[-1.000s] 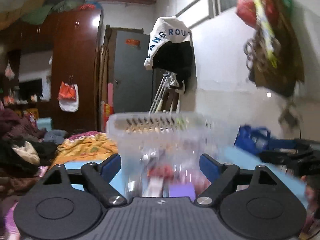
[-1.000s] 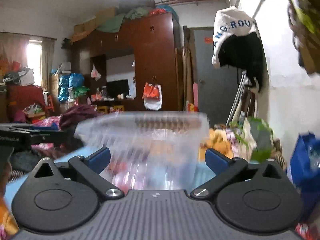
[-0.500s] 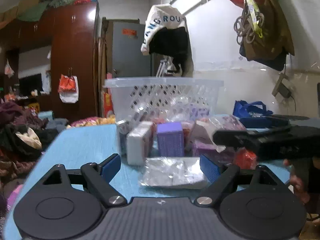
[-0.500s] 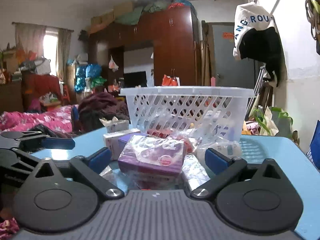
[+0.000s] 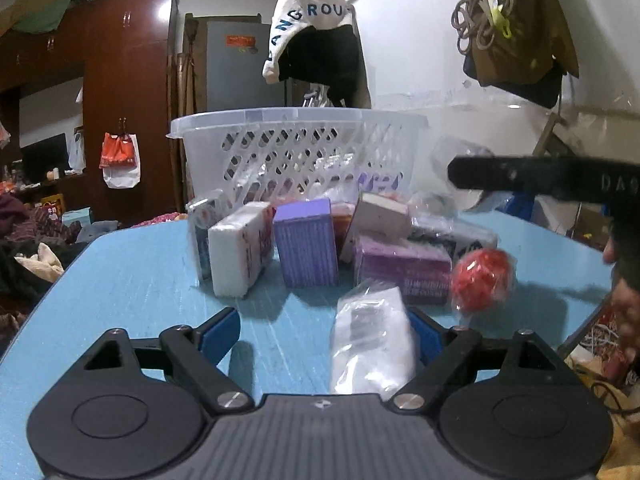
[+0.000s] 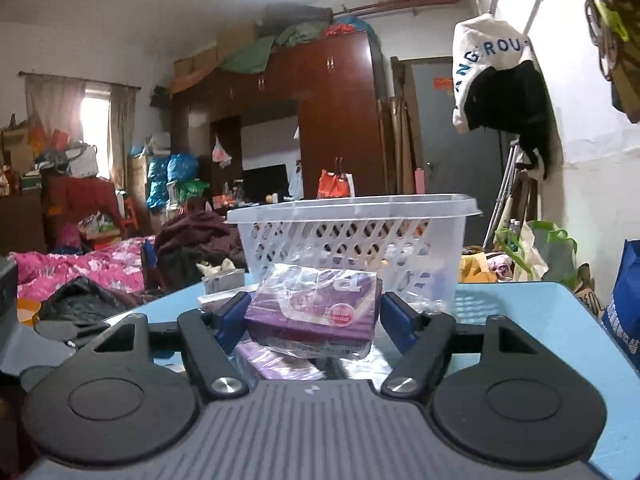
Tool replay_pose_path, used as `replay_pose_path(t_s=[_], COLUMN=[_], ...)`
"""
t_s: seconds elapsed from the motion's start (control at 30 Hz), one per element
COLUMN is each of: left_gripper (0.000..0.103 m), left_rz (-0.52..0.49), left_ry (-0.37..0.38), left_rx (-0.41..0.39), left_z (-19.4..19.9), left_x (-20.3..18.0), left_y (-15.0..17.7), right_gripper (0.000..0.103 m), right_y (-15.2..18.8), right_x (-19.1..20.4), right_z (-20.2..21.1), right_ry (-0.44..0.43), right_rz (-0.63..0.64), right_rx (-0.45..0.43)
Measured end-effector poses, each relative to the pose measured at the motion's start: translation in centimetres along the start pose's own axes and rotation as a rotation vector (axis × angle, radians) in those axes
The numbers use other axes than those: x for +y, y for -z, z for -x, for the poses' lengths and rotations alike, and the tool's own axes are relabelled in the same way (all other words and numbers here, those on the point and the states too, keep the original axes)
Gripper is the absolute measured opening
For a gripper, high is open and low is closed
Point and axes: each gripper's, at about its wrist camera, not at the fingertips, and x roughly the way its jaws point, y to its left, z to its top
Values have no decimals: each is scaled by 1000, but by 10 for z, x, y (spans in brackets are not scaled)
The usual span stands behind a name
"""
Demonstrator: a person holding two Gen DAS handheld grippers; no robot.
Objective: Organize objects
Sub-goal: 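Grasp the clear bag with brown item with the left gripper while the right grasps the purple wrapped box, then carry both items toward the white basket and open the right gripper over it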
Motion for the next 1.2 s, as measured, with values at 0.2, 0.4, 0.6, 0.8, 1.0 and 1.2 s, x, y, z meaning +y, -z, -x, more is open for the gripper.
replay_pose_path(t_s=[0.2,0.4,0.6,0.8,1.0,1.2], left_gripper=[90,55,42,42,42,42], left_rz=[-12,-7,-7,7,20,27], left_ry=[11,-8,-19,-29,-36,-42], left_rx=[-25,-35,-46,-99,-158,-221], left_z=[21,30,30,36,36,37], left_x=[0,-2,1,7,15,20], left_y=[6,10,9,-2,-12,-27], right_gripper=[73,73,73,73,73,73], right_y=[-1,0,1,1,1,-6], right_x=[-6,-9,-10,-12,-14,-11], right_z=[1,1,2,3,3,5], right_ry=[13,20,22,30,48,54], right_rz=[-2,-3,-3,2,37,81], right_rx=[-6,-6,-7,-8,-19,-59])
